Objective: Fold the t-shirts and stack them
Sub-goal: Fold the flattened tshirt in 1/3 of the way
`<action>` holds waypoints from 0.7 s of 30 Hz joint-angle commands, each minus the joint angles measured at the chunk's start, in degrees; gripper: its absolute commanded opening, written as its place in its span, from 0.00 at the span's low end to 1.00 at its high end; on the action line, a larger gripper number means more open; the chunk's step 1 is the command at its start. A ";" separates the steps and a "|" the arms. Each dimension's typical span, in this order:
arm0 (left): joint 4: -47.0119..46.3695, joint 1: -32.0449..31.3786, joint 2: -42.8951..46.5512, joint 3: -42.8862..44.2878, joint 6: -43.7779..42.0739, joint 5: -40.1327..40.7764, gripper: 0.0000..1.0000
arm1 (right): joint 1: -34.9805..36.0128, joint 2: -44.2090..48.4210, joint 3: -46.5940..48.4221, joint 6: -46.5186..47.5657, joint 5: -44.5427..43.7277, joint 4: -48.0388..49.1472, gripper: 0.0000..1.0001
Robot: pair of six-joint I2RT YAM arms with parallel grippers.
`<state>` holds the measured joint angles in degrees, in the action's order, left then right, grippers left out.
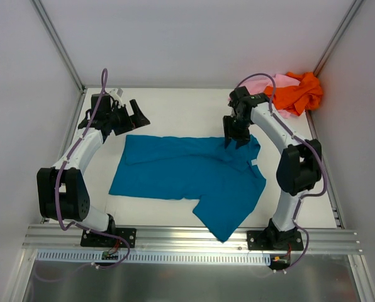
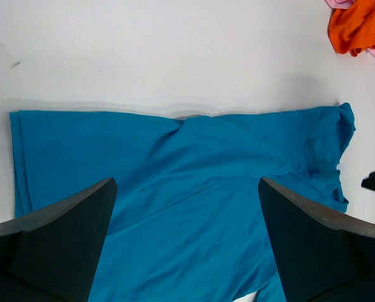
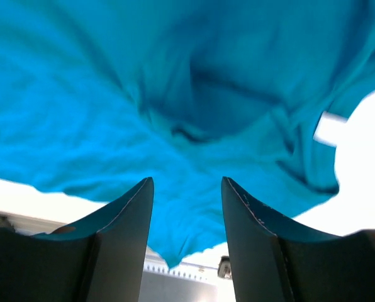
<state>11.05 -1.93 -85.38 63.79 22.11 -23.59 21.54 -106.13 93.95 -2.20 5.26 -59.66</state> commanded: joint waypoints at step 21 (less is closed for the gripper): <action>0.29 -0.53 1.89 0.63 -0.58 0.04 0.99 | -1.33 -7.79 -2.89 -0.88 0.45 5.08 0.50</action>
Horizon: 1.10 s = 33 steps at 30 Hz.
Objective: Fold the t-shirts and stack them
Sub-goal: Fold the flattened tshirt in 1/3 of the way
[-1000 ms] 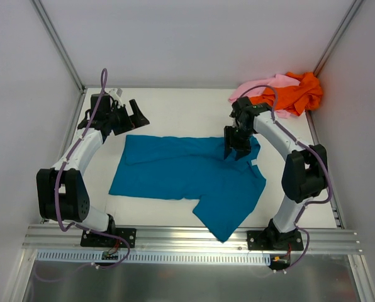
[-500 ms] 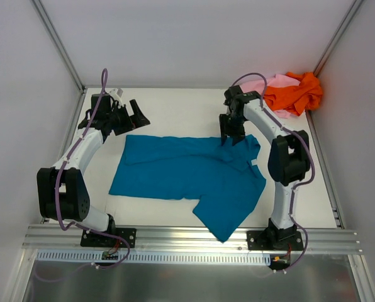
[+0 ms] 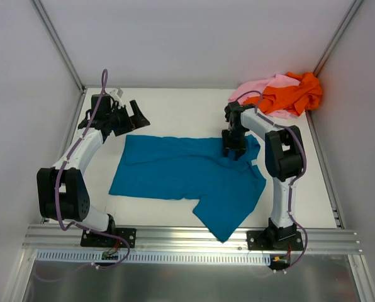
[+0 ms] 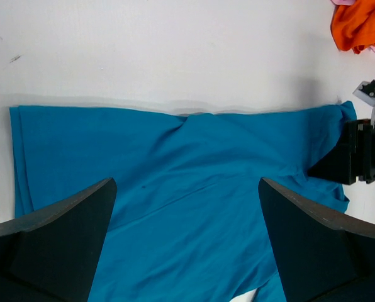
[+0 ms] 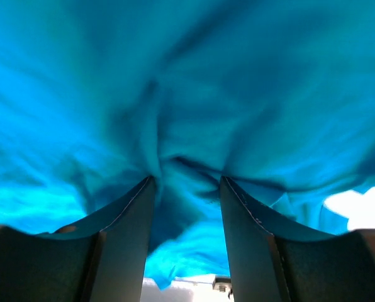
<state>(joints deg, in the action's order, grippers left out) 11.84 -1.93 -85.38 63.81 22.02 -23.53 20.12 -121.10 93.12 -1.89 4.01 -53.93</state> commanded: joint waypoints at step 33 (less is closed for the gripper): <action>6.71 7.56 11.82 -20.22 4.87 0.33 0.97 | 0.71 9.48 7.16 0.13 1.09 -8.03 0.50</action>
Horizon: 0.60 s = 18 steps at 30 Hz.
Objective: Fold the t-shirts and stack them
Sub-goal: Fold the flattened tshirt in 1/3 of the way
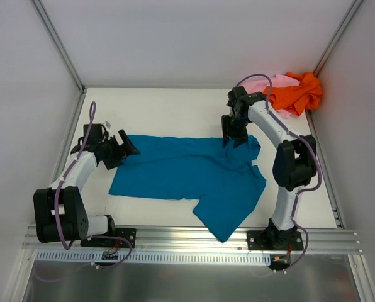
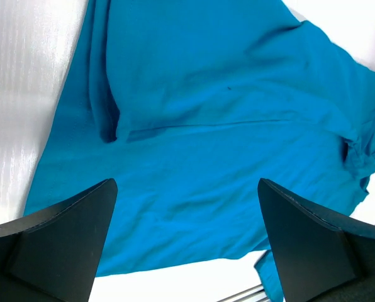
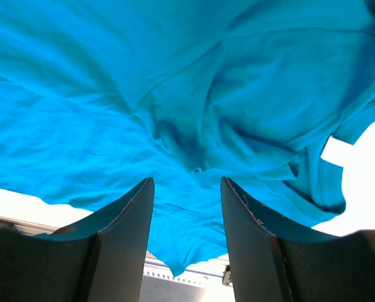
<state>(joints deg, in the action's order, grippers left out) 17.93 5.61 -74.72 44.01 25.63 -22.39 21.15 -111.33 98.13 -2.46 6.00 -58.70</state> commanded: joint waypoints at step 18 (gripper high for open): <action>-1.76 0.02 -10.09 2.31 1.18 5.52 0.89 | -1.72 0.23 2.68 1.41 -0.55 -4.23 0.51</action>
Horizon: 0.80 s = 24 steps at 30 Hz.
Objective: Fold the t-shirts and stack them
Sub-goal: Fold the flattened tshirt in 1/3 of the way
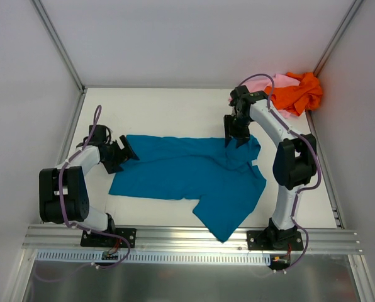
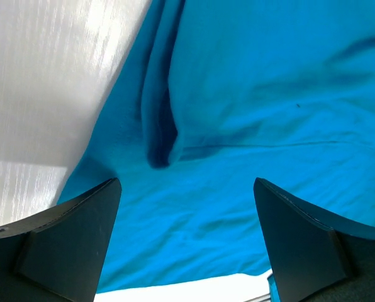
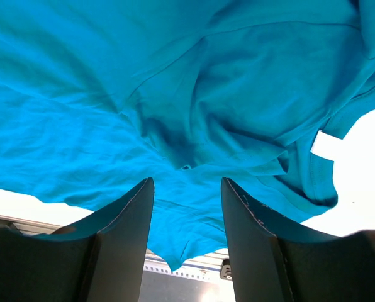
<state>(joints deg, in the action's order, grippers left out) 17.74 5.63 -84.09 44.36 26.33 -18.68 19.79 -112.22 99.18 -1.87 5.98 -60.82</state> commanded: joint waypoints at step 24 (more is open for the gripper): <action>-1.83 0.00 -7.05 7.50 -0.57 -0.04 0.00 | -1.42 -0.10 2.43 0.11 0.26 -2.82 0.52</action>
<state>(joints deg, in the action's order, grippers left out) 15.44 5.63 -90.89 50.04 26.48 -17.87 18.92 -112.22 99.22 -1.89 6.04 -61.25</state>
